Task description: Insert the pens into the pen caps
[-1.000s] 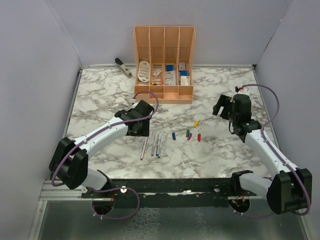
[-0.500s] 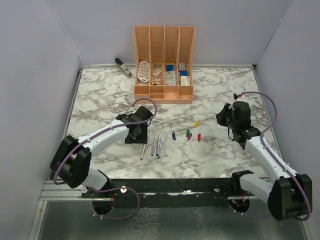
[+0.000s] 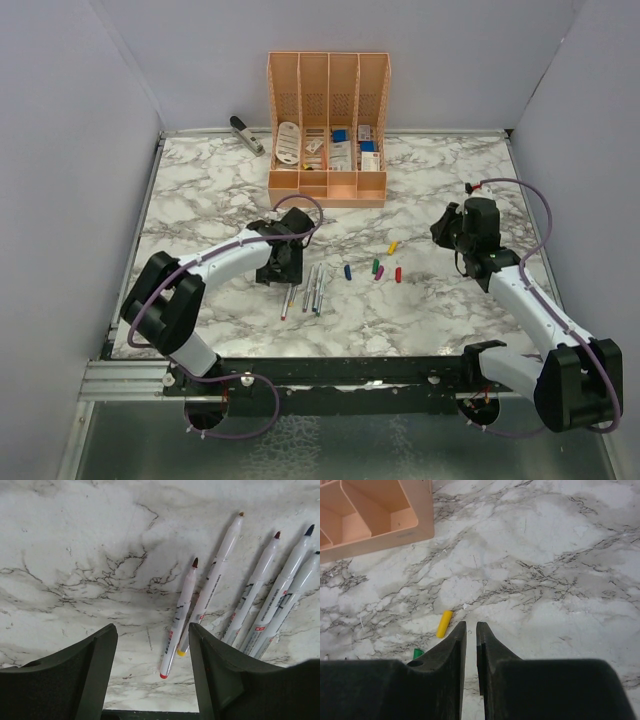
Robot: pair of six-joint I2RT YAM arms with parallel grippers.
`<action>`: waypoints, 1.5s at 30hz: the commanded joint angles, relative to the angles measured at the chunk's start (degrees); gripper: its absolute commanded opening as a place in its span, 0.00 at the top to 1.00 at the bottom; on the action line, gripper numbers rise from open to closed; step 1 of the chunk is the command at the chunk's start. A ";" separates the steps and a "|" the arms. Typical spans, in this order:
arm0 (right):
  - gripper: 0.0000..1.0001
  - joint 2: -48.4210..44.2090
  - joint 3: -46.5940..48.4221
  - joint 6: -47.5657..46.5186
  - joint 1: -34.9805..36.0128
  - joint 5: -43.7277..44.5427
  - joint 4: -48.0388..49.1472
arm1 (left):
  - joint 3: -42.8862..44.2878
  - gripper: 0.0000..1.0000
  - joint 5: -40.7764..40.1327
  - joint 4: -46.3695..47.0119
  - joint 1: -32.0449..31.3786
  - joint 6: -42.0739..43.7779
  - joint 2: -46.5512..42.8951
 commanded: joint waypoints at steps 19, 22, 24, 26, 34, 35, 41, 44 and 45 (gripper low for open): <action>0.85 0.59 1.76 -0.41 -0.05 -1.97 -0.04 | 3.41 0.39 -0.56 0.73 -0.17 2.17 5.00; 0.85 0.70 1.69 -0.41 -0.06 -2.05 -0.08 | 2.92 0.39 -1.17 0.80 -0.17 2.19 4.98; 0.85 0.67 1.49 -0.32 -0.02 -2.30 0.01 | 2.83 0.38 -1.57 0.73 -0.17 2.20 4.95; 0.85 0.76 1.42 -0.23 -0.05 -2.56 0.01 | 2.88 0.39 -1.67 0.74 -0.16 2.10 4.95; 0.85 1.43 1.72 -0.23 -0.03 -3.47 0.07 | 0.81 0.43 0.20 0.73 -0.17 2.27 4.00; 0.85 1.52 1.76 -0.21 -0.03 -3.58 0.09 | 0.40 0.43 0.30 0.70 -0.17 2.27 3.84; 0.85 2.29 2.07 -0.22 -0.03 -4.40 0.23 | -0.91 0.49 1.96 0.84 -0.17 2.12 2.99; 0.85 2.43 2.15 -0.10 0.02 -4.60 0.27 | -2.03 0.51 3.51 1.27 -0.25 2.31 2.20; 0.85 2.43 2.17 -0.14 0.01 -4.61 0.23 | -2.53 0.52 4.25 1.44 -0.21 2.27 1.82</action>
